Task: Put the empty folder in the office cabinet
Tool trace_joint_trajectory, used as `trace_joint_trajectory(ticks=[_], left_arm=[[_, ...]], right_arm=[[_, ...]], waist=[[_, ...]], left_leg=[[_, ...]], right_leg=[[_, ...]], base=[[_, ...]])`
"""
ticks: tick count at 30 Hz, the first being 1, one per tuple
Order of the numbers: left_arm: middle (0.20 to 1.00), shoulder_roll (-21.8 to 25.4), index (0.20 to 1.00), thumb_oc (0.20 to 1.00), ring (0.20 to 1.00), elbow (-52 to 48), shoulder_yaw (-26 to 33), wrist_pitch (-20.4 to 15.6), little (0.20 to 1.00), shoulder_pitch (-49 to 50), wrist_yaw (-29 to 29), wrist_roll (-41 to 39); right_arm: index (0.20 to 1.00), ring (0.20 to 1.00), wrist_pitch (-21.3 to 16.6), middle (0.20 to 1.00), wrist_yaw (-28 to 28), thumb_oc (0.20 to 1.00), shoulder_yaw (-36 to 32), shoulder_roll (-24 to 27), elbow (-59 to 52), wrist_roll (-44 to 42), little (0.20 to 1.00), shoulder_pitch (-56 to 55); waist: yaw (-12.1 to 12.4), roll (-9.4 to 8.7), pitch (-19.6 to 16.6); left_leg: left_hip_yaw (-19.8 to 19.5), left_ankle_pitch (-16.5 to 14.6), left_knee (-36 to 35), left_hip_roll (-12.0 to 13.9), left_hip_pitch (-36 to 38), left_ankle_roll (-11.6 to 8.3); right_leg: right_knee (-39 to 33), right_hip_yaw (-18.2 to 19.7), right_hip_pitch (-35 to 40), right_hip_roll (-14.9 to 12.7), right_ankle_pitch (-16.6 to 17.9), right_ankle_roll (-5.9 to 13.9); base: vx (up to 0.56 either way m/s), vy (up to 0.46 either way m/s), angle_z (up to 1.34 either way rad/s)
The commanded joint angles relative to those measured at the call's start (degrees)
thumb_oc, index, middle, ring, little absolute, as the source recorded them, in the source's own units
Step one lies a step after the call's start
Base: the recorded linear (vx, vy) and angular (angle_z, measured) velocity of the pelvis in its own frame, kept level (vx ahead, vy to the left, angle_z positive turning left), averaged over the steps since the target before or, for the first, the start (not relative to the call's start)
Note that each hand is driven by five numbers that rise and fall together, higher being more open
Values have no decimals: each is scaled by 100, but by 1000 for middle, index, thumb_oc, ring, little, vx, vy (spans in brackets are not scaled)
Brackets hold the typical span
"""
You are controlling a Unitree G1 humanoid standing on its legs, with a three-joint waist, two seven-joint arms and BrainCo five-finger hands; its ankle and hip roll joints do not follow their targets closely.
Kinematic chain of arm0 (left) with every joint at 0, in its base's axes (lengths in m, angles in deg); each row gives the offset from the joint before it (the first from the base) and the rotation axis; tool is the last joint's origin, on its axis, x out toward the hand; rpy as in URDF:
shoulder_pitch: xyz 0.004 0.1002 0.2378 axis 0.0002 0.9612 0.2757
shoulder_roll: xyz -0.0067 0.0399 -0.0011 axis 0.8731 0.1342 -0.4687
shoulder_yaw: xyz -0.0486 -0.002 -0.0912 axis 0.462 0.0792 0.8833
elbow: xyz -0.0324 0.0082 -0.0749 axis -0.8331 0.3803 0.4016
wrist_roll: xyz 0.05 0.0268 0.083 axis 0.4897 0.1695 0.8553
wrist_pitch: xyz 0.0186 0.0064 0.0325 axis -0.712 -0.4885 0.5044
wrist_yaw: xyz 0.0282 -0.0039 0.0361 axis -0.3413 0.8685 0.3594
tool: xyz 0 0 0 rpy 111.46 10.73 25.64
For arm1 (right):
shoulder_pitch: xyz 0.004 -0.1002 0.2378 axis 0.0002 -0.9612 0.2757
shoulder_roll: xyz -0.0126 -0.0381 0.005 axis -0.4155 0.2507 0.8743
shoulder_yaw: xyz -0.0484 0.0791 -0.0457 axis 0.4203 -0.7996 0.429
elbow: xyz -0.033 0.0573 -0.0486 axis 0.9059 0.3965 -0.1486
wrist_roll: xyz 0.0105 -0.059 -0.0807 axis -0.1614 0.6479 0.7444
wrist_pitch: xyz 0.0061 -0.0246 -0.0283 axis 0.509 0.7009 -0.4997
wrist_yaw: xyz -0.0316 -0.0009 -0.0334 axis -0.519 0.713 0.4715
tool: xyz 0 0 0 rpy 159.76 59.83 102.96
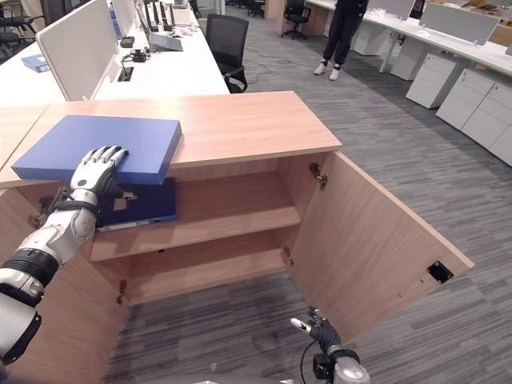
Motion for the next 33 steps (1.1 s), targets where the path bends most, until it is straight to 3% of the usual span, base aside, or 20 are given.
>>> trace_joint_trajectory(ticks=[1,2,3,18,25,33], left_arm=[[1000,154,1000,1000,1000,577,289,6,1000,-812,-38,-232],[489,147,489,489,489,600,300,0,489,-812,-32,-259],[200,151,200,200,200,594,316,8,200,-801,-41,-259],[200,-87,200,200,200,23,576,-80,200,-609,-82,-642],[200,255,200,200,200,-1880,1000,-182,200,-726,-270,-871],[200,53,200,200,200,-3269,1593,-571,200,-898,-245,-1753]], right_arm=[[1000,1000,-244,1000,4,1000,-31,9,-313,-398,1000,244],[1000,1000,-245,1000,-3,1000,-27,9,-331,-413,1000,233],[1000,1000,-247,1000,-1,1000,-30,7,-343,-411,1000,232],[1000,1000,-264,1000,-40,1000,-61,23,-808,-675,1000,185],[1000,1000,-224,1000,-32,1000,-172,29,-990,-682,1000,273],[1000,1000,-179,1000,12,1000,-164,-48,-793,-560,1000,560]], waist=[[133,-31,238],[129,-47,234],[137,-51,235],[241,76,173],[435,318,82],[599,500,-11]], left_leg=[[-96,-1126,81,-412,670,243],[-102,-1133,81,-418,673,241],[-104,-1137,81,-420,674,242],[-275,-1154,81,-435,781,231],[-482,-1047,81,-331,796,176],[-682,-915,81,-241,709,110]], right_leg=[[232,-86,-387,-172,256,242],[231,-90,-383,-177,256,245],[228,-95,-380,-180,255,248],[319,-294,-174,-225,143,199],[534,-490,-32,-198,-44,102],[345,-693,158,-115,-118,-5]], base=[[0,0,0],[0,0,0],[0,0,0],[6,-10,3],[-26,-77,13],[-34,-73,19]])
